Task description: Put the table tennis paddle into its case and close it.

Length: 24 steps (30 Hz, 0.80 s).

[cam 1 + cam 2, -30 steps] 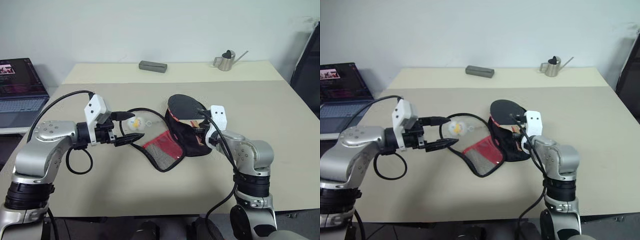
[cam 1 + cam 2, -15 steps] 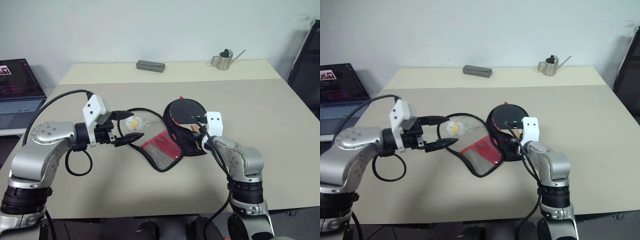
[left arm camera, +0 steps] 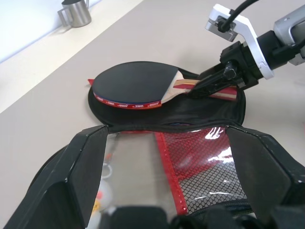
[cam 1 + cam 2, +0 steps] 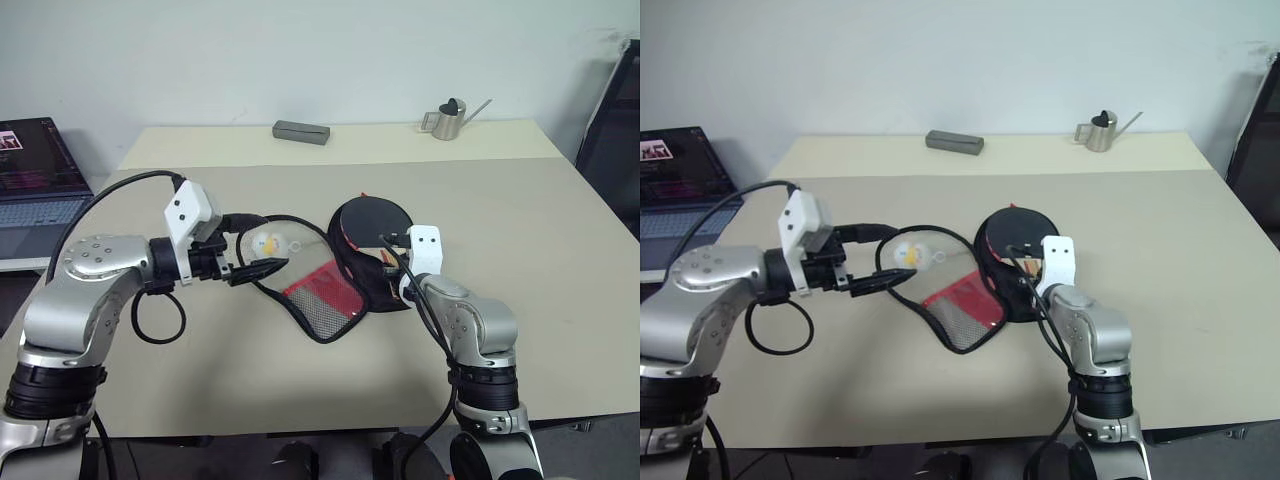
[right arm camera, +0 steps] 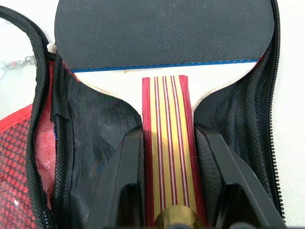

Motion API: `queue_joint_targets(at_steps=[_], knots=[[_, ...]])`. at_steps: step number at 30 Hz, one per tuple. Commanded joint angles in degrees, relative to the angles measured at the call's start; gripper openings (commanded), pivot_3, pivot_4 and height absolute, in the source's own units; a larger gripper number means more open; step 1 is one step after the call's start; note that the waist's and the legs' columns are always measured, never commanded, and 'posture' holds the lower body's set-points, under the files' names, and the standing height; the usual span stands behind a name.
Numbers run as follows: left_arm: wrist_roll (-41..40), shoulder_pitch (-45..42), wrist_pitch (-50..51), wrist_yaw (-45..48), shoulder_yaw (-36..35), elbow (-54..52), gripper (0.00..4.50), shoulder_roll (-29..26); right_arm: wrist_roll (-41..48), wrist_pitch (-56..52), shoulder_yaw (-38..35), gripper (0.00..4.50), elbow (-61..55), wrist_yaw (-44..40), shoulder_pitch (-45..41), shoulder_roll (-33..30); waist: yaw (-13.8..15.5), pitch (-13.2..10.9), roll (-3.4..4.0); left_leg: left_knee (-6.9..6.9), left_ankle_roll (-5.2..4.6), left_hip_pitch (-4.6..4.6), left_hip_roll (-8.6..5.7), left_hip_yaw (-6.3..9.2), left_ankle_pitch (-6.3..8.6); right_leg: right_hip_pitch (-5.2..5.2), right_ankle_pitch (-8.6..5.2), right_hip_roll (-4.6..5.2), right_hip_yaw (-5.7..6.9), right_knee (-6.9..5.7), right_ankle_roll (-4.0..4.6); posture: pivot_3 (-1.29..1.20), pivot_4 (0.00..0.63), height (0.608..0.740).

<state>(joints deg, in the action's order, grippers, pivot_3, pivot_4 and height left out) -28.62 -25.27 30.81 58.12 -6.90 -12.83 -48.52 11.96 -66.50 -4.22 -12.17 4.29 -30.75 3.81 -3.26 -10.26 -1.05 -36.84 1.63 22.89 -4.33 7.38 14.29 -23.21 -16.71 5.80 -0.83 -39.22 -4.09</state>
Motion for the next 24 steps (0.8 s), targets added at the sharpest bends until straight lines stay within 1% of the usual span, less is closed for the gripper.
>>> queue_joint_targets(at_steps=[1,6,8,9,11,12,15,24], knots=[[0.0,-1.3,-1.5,0.2,-0.9,0.0,4.3,-0.2,0.1,2.1,1.2,1.12,-1.3,-0.6,-1.2,0.6,0.0,0.0,0.0,0.0,0.0,0.0,0.0,0.0,0.0,0.0,0.0,0.0,0.0,0.0,0.0,0.0,0.15,0.74],[-0.2,-1.1,-1.5,0.2,-1.0,-0.1,4.3,-0.1,1.0,2.0,1.1,1.12,-1.6,-1.2,-1.5,1.6,-0.1,0.0,0.0,0.0,0.0,0.0,0.01,0.0,0.0,-0.01,0.0,-0.02,-0.01,0.0,0.0,0.0,0.15,0.74],[-0.2,-0.9,-1.5,0.1,-1.0,-0.2,4.3,0.0,1.2,1.7,1.0,1.86,-2.0,-1.3,-1.6,2.0,-0.1,0.0,0.0,0.0,0.0,0.0,0.02,0.0,0.0,-0.01,0.0,-0.02,-0.01,0.0,0.01,0.0,0.15,0.74],[-0.2,-0.8,-1.6,0.1,-1.0,-0.2,4.3,0.0,1.3,1.6,1.1,2.03,-2.3,-1.4,-1.6,2.2,-0.1,0.0,0.0,0.0,0.0,0.0,0.01,0.0,0.0,-0.01,0.0,-0.02,-0.01,0.0,0.01,0.0,0.15,0.74],[-0.1,-0.8,-1.6,0.1,-0.9,-0.2,4.3,0.2,1.5,1.5,1.5,2.72,-2.7,-1.7,-1.7,2.2,-0.1,0.0,0.0,-0.01,0.0,-0.01,0.01,0.0,0.0,-0.01,0.01,-0.02,-0.02,-0.01,0.01,0.0,0.15,0.74],[-0.1,-0.8,-1.6,0.1,-0.8,-0.1,4.3,0.2,1.5,1.6,1.9,3.0,-2.9,-2.0,-1.8,2.0,-0.1,0.0,0.0,-0.01,0.0,-0.01,0.01,0.0,0.0,-0.01,0.01,-0.02,-0.02,-0.01,0.01,0.0,0.15,0.74],[0.0,-1.0,-1.6,0.1,-0.7,-0.1,4.3,0.5,0.9,1.5,2.8,4.08,-3.4,-2.4,-2.0,1.2,-0.1,0.0,0.0,-0.01,0.0,-0.01,0.02,0.0,0.0,-0.01,0.01,-0.03,-0.02,-0.02,0.01,0.0,0.15,0.74],[0.2,-1.6,-2.0,0.3,-0.2,0.7,4.3,0.9,0.5,1.8,3.7,4.08,-4.3,-3.4,-0.3,-0.8,-0.1,0.0,0.0,-0.02,-0.02,-0.01,0.01,0.0,0.01,-0.01,0.01,-0.03,-0.02,-0.02,0.01,0.0,0.15,0.74]])
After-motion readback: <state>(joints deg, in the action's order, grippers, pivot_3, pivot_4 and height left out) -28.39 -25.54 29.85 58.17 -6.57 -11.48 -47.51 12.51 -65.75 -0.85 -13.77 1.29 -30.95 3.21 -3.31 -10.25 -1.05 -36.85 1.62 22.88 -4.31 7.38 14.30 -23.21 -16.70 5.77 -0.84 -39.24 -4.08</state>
